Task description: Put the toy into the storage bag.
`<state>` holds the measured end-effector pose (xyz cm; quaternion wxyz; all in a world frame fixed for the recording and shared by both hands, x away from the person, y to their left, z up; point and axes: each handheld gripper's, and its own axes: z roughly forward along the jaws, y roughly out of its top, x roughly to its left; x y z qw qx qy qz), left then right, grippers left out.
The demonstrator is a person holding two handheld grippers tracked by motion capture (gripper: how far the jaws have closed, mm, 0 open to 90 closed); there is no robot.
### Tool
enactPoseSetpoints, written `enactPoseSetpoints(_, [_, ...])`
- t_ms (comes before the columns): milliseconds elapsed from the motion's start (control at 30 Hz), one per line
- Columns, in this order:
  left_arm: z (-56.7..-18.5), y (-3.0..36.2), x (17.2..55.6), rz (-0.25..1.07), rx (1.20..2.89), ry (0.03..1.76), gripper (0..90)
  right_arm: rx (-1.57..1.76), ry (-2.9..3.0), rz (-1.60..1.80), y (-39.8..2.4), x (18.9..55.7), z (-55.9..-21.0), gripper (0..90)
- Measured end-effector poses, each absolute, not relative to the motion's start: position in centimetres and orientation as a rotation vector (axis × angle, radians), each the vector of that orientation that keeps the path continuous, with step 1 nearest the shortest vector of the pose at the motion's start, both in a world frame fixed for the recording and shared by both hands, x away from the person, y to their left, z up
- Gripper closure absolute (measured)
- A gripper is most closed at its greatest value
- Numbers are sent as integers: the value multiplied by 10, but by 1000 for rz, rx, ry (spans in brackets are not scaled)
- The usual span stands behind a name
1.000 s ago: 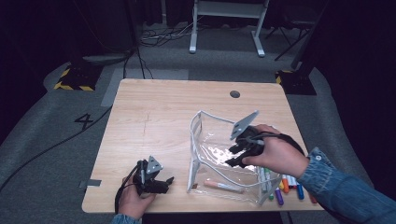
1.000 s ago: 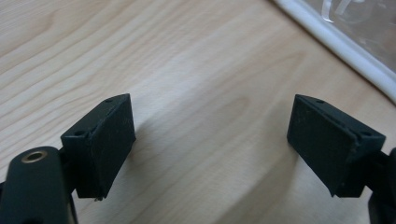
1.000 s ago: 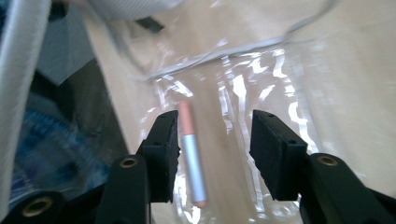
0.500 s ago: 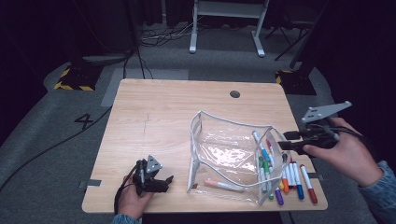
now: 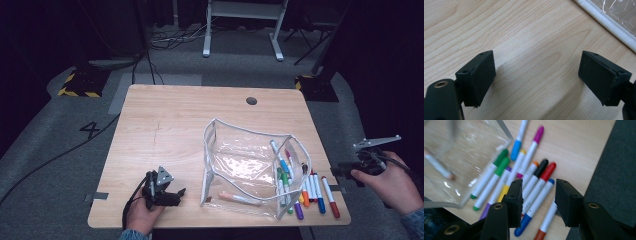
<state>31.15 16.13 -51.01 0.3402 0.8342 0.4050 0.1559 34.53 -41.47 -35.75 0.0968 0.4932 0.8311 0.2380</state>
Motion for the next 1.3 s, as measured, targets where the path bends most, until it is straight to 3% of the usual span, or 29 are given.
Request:
enactPoseSetpoints(333, [-510, 161, 311, 406, 2171, 1054, 146, 1671, 2498, 502, -435, 343, -437, 633])
enactPoseSetpoints(667, [-510, 161, 311, 404, 2172, 1056, 146, 1738, 2490, 371, -433, 344, -466, 758])
enactPoseSetpoints(900, [-510, 161, 311, 403, 2171, 1057, 146, 1765, 2448, 400, -434, 346, -459, 768])
enactPoseSetpoints(1300, [-510, 161, 311, 403, 2171, 1057, 146, 1624, 2440, 597, -421, 351, -384, 768])
